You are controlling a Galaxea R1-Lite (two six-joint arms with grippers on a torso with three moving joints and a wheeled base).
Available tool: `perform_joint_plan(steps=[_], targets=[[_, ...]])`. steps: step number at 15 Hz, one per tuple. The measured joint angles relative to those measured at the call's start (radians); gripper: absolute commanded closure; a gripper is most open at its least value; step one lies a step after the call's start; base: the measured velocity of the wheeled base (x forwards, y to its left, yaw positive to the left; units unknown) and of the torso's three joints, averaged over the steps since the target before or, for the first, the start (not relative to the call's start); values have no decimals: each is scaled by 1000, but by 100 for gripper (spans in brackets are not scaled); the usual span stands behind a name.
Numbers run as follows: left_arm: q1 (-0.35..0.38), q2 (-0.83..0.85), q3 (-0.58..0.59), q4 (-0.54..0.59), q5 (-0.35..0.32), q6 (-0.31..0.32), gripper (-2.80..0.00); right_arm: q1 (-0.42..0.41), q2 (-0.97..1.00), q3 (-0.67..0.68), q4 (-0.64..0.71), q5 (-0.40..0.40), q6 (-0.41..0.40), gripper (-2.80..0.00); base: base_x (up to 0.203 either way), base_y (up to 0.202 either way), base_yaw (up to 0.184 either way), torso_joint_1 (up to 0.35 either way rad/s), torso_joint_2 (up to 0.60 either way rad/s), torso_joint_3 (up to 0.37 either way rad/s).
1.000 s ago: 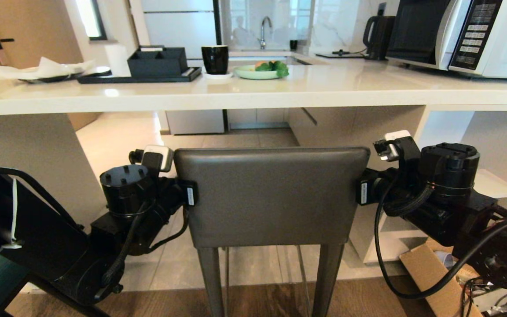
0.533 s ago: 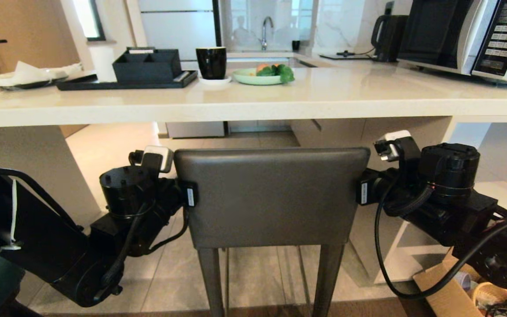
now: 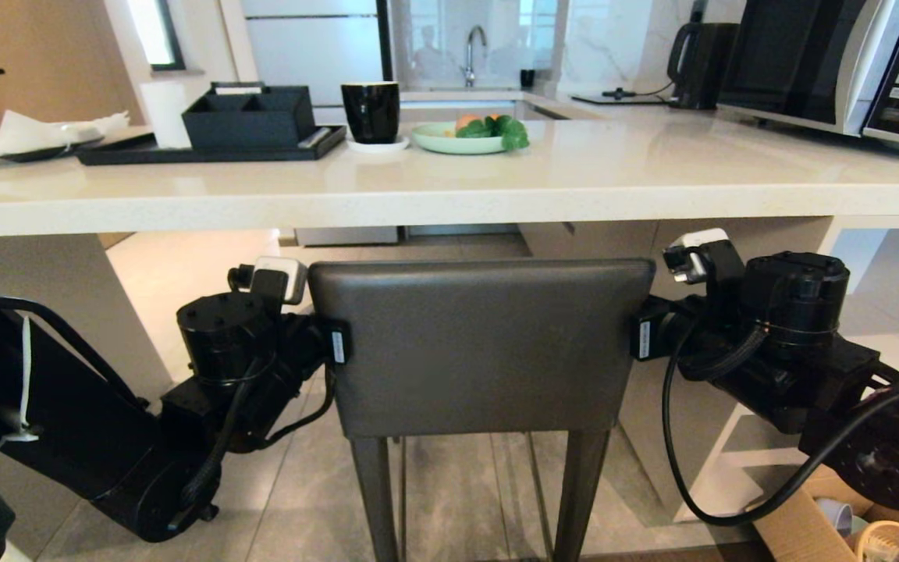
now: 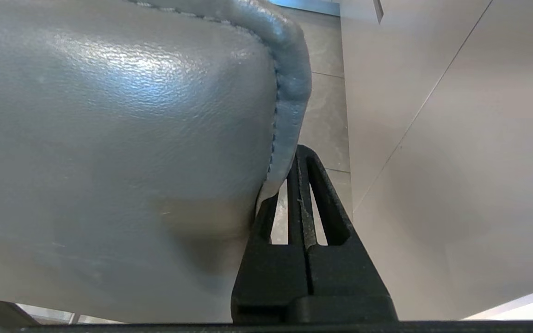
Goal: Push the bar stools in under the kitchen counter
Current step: Push the gray chair back under the dining table
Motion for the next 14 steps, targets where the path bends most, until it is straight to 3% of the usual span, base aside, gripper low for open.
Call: perform_joint_plan(steps=[6,14], targets=[[-26,9,-57,12,71,1,0,-22,3,-5,6,-21,1,0,0,0,0,0,0,0],[-64,31,-38,-4,72,-3,0,-61,10,-25,16,-37,-1,0,0,0,0,0,0,0]])
